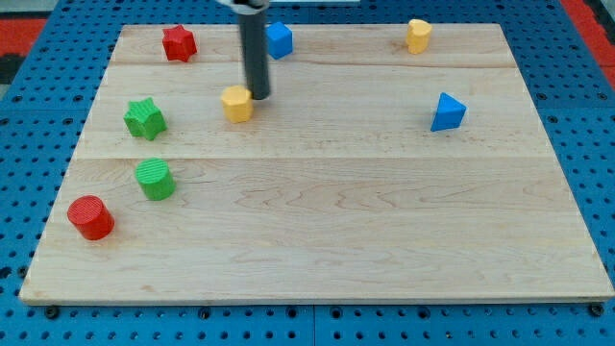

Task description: Move the hexagon close to the red circle

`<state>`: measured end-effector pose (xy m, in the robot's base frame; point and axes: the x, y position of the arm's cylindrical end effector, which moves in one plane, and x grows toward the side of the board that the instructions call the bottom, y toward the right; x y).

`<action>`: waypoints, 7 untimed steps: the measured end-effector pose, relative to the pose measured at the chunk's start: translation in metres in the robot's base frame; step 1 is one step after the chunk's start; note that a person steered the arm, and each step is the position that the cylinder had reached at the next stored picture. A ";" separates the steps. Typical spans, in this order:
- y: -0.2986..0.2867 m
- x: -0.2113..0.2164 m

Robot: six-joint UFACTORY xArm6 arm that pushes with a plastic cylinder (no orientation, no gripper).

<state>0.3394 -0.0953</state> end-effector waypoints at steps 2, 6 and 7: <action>-0.055 0.072; -0.139 0.093; -0.146 0.120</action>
<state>0.4590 -0.2415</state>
